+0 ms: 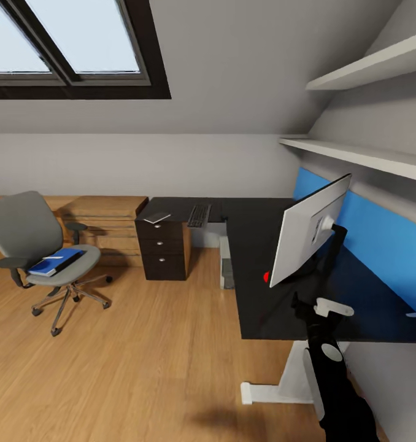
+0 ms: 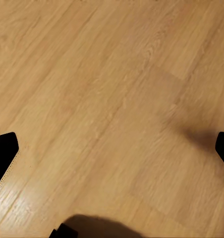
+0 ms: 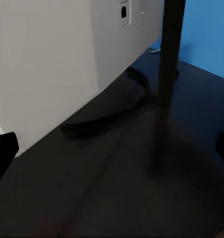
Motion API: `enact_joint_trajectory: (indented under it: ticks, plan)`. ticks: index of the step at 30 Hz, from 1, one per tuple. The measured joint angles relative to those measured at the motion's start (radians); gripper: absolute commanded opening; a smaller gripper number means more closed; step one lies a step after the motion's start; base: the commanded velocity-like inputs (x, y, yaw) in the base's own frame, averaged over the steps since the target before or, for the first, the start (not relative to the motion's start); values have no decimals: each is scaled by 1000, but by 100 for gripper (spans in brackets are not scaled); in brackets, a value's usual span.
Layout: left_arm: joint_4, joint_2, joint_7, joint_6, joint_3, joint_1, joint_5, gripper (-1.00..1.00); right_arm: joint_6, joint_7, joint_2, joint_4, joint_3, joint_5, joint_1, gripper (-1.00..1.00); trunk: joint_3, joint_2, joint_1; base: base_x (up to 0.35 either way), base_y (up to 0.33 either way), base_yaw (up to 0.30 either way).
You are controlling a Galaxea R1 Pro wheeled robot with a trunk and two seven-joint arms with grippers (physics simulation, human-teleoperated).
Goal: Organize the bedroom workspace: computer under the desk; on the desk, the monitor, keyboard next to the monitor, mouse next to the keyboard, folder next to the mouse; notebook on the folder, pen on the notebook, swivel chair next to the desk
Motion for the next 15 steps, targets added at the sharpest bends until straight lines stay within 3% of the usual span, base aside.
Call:
enact_joint_trajectory:
  ticks: [6, 10, 15]
  plan:
    - [1, 0, 0, 0, -1, 0, 0, 100, 4, -6, -2, 10, 45, 4, 1, 100, 0, 0, 0, 201, 88, 0]
    - [2, -1, 0, 0, -3, 0, 0, 100, 7, -21, -1, 68, 91, 7, -3, 100, 0, 0, 0, 55, 15, 0]
    - [3, -1, 0, 0, -4, 0, 1, 100, 19, -59, -1, 94, 111, 14, -37, 100, 0, 0, 0, 11, 3, 0]
